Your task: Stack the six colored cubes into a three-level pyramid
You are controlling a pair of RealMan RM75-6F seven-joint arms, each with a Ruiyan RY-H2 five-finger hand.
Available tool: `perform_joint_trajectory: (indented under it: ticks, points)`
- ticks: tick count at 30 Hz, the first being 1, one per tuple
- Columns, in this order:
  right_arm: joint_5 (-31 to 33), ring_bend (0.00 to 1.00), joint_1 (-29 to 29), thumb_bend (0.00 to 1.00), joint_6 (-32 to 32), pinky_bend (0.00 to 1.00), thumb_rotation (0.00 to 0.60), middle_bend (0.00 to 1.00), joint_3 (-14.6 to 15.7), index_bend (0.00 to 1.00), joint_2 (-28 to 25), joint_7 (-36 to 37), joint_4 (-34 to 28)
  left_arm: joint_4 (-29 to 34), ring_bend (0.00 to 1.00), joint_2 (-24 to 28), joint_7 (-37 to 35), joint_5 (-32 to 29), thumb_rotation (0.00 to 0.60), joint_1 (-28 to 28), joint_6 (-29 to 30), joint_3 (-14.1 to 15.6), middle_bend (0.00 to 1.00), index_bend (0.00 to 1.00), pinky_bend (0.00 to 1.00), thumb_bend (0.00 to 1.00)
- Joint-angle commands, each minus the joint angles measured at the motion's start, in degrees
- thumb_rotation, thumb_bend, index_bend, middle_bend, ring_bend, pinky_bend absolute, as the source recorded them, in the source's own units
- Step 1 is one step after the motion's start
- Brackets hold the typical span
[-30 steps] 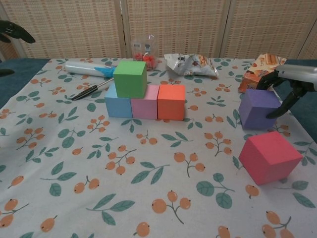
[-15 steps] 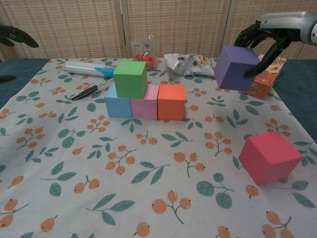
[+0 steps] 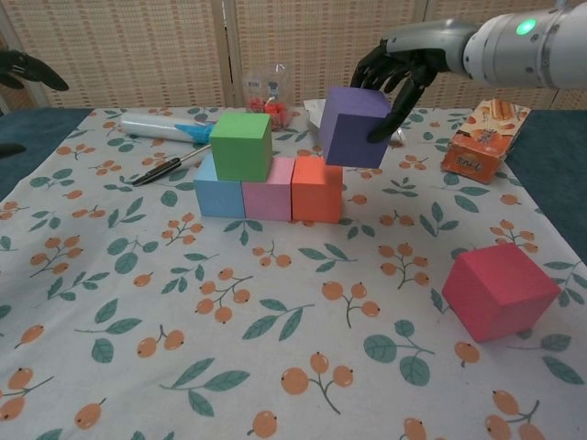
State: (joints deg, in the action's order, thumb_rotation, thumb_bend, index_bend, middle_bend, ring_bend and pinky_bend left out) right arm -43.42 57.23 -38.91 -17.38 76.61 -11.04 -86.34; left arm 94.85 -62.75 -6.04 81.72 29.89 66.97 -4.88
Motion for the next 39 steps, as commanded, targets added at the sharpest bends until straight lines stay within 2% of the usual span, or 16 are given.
perform_joint_trajectory:
  ticks: [1,8,16,39]
  points:
    - [7.5,0.29,4.8,0.24,-2.5,0.27,0.600,0.48,0.8,0.63,2.9,-5.7,-0.5,0.1,0.10,0.0,-0.5,0.6,0.600,-0.3,0.3,0.1,0.15,0.21,0.15,0.32]
    - [19.1,0.29,10.6,0.24,-7.5,0.27,0.600,0.48,1.8,0.63,6.5,-13.2,0.1,0.1,0.10,0.2,-1.3,2.6,0.600,-1.2,1.7,0.4,0.15,0.21,0.15,0.32]
    - [28.0,0.29,13.8,0.24,-10.6,0.27,0.600,0.48,1.5,0.62,9.2,-17.4,1.9,-0.5,0.10,0.0,-2.2,3.6,0.600,-1.5,1.7,0.6,0.15,0.20,0.15,0.32]
    - [36.3,0.29,17.8,0.24,-13.5,0.27,0.600,0.48,-1.0,0.60,14.6,-24.2,8.0,-1.3,0.08,-0.2,-4.4,5.4,0.600,-2.2,1.9,0.9,0.14,0.19,0.15,0.32]
